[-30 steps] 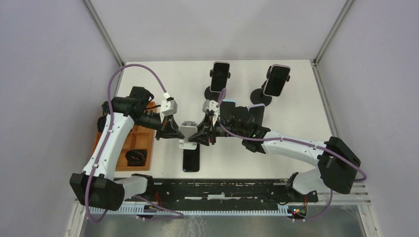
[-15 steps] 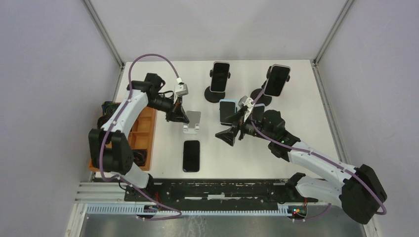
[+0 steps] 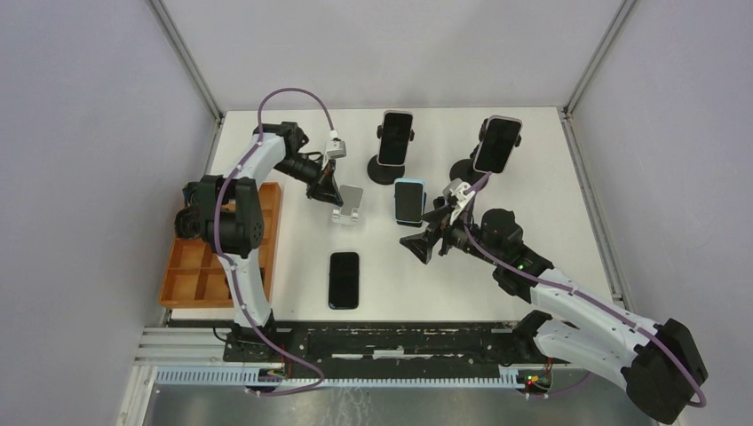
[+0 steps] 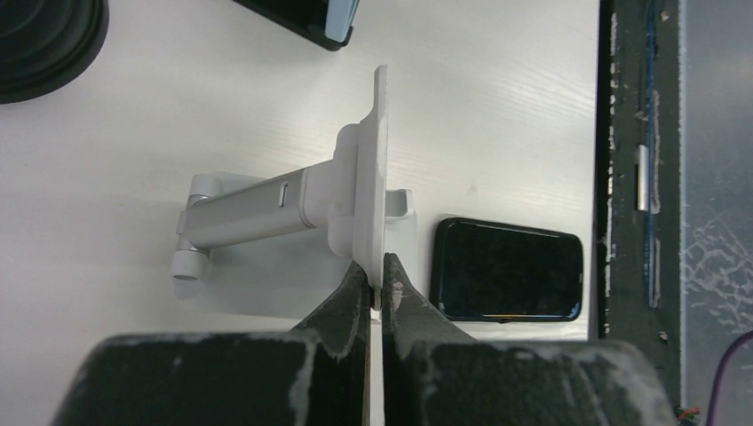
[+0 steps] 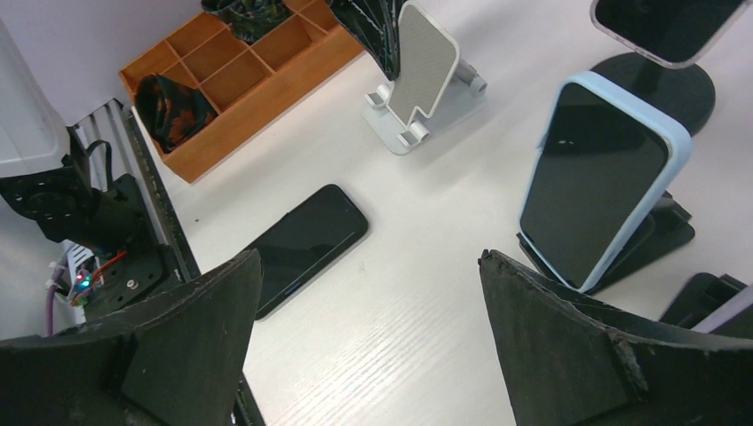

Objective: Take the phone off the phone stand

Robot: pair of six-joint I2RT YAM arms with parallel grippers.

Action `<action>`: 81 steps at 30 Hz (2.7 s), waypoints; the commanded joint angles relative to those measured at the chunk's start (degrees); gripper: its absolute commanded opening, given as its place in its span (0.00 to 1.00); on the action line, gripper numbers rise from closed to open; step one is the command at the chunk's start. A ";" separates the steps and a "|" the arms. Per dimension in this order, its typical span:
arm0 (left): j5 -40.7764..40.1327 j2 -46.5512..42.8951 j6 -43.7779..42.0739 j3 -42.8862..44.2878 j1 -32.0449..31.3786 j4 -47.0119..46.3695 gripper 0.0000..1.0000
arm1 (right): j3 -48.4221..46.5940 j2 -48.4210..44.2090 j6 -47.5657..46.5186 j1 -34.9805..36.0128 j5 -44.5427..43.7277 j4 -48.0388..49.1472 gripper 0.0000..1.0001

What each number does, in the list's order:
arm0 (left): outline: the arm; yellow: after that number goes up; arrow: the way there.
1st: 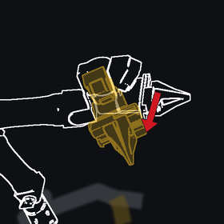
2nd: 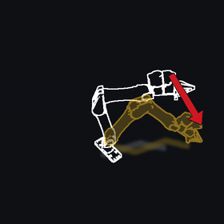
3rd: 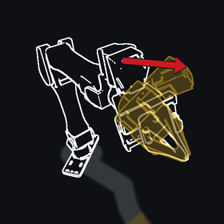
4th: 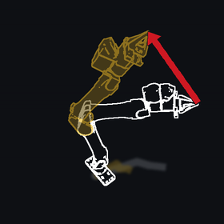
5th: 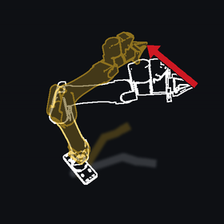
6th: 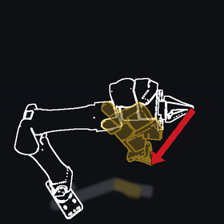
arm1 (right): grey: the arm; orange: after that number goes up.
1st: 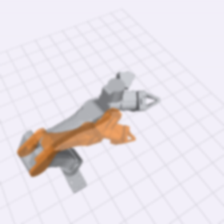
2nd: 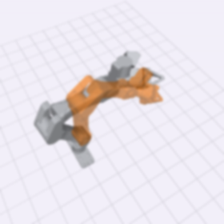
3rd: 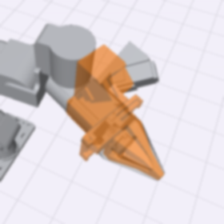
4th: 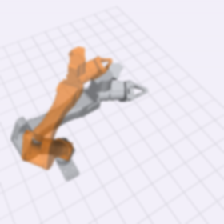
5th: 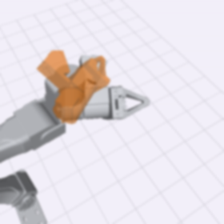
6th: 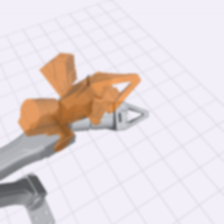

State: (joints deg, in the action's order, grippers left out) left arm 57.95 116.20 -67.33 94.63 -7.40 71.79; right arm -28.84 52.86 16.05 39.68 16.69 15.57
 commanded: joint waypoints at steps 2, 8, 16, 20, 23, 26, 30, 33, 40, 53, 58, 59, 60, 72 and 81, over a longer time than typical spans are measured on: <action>-0.80 2.82 0.23 1.59 0.70 -5.46 0.02 | 1.07 0.06 -1.10 -0.05 -3.46 0.72 0.98; 0.64 7.77 -3.69 4.74 2.41 -1.33 0.02 | 1.16 1.77 -1.21 -0.05 -2.90 1.84 0.98; -1.34 5.16 -3.27 -0.39 4.73 -5.76 0.64 | 0.69 2.35 -0.34 -0.15 -4.00 0.59 0.98; -0.18 2.15 -3.94 -1.04 6.77 -5.61 0.99 | -0.21 3.35 0.21 -0.46 -5.02 -0.08 0.98; -1.11 0.57 -4.64 1.29 7.22 -1.64 1.00 | -1.10 4.44 0.59 -1.00 -7.34 -0.81 0.98; -2.76 -2.08 -0.62 4.11 7.22 1.14 1.00 | -2.46 6.36 0.90 -1.37 -9.46 -0.99 0.98; -7.27 -8.47 6.64 6.39 7.22 2.66 1.00 | -3.70 10.16 0.73 -1.36 -13.04 0.01 0.98; -10.69 -14.65 11.47 7.11 7.31 3.30 1.00 | -4.50 13.84 1.50 -1.42 -15.04 1.09 0.98; -16.82 -24.69 21.87 9.25 9.75 -2.39 1.00 | -3.14 20.93 3.38 -0.34 -23.21 9.63 0.98; -12.21 -36.62 43.51 -5.15 13.84 -21.01 1.00 | -4.49 30.04 2.96 0.30 -26.77 18.78 0.98; -0.99 -38.15 42.24 -12.66 12.78 -19.41 1.00 | -4.88 33.44 2.88 0.27 -26.18 23.01 0.97; 1.51 -39.41 40.87 -14.47 12.70 -19.18 1.00 | -5.24 34.02 2.71 0.21 -25.99 23.37 0.96; 2.98 -40.69 39.82 -16.30 12.18 -19.11 1.00 | -5.57 34.65 2.48 0.14 -25.73 23.64 0.95; -1.95 -40.57 35.44 -17.70 0.74 -12.96 1.00 | -4.67 36.72 4.44 -0.78 -27.08 24.20 0.90; -4.58 -41.05 37.92 -18.42 -1.56 -15.55 1.00 | -0.59 30.77 3.55 1.04 -25.82 21.82 0.98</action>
State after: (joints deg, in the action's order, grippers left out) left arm 54.85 75.70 -29.56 75.81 -8.45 57.45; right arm -30.46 87.05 19.68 39.94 -8.10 38.87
